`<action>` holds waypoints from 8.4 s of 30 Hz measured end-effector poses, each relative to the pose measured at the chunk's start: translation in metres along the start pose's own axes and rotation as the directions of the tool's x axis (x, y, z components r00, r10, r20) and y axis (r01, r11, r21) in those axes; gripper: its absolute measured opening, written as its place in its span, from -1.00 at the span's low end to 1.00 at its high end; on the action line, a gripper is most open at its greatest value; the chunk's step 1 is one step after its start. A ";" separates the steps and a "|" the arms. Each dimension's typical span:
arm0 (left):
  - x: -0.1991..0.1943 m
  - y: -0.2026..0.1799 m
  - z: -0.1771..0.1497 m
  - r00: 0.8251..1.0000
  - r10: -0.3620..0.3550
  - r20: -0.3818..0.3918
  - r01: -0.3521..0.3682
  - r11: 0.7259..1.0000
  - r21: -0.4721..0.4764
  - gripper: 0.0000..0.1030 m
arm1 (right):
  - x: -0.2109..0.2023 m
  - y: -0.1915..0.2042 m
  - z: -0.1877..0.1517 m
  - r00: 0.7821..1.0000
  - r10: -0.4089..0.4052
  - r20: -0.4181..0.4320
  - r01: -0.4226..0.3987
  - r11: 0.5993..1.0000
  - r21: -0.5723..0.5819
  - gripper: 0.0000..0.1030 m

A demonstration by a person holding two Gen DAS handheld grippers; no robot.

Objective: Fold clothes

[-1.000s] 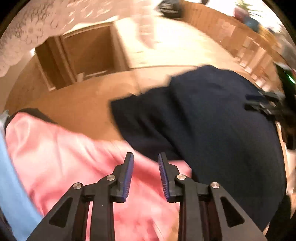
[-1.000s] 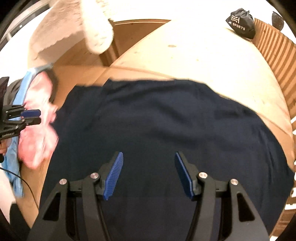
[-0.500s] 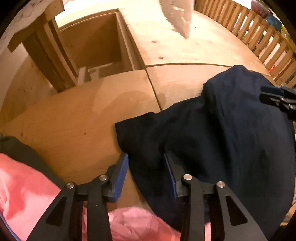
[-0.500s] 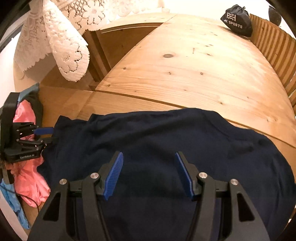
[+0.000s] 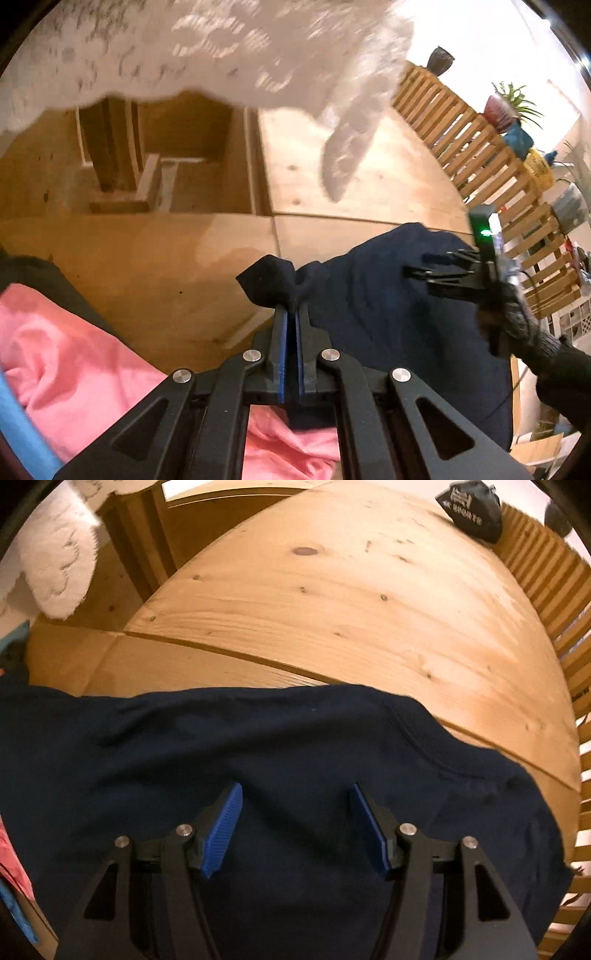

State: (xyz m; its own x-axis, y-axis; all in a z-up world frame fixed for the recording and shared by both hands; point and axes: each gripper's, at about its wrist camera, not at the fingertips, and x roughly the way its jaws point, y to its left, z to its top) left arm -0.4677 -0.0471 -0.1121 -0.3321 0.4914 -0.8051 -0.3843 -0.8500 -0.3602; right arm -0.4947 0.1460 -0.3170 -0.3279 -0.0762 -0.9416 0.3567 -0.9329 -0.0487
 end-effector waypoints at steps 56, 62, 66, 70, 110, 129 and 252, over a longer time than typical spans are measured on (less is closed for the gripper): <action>0.076 -0.133 -0.143 0.936 -0.075 -0.344 0.225 0.878 0.422 -0.65 | -0.075 -0.050 -0.079 0.969 0.217 -0.120 -0.219 0.976 -0.007 -0.29; 0.096 -0.132 -0.127 0.955 -0.116 -0.274 0.212 0.912 0.351 -0.65 | -0.060 -0.022 -0.015 0.944 0.328 -0.029 -0.328 0.944 -0.008 -0.27; 0.104 -0.124 -0.129 0.956 -0.088 -0.281 0.186 0.919 0.346 -0.65 | -0.034 0.002 0.028 0.951 0.302 -0.069 -0.304 0.952 -0.034 -0.23; 0.103 -0.117 -0.135 0.956 -0.063 -0.288 0.169 0.918 0.358 -0.65 | -0.013 0.013 0.040 0.952 0.259 -0.160 -0.268 0.963 -0.039 -0.23; 0.208 -0.123 0.036 0.984 0.161 -0.081 -0.103 0.871 0.480 -0.77 | -0.028 -0.111 -0.061 0.997 0.064 0.047 -0.063 0.998 -0.026 -0.91; 0.151 -0.130 0.013 0.983 0.184 0.000 -0.159 0.847 0.507 -0.78 | -0.046 -0.175 -0.109 0.989 -0.149 0.004 0.148 0.989 0.009 -0.38; -0.023 -0.203 -0.454 0.953 -0.152 -0.262 0.159 0.987 0.007 -0.94 | -0.127 -0.018 -0.216 0.966 0.256 -0.030 -0.252 0.963 0.100 -0.59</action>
State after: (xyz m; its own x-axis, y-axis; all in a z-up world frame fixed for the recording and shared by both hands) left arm 0.0089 0.0280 -0.2343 -0.0324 0.5475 -0.8361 -0.4380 -0.7597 -0.4805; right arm -0.2711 0.2487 -0.2684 -0.1988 -0.3021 -0.9323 0.3389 -0.9138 0.2238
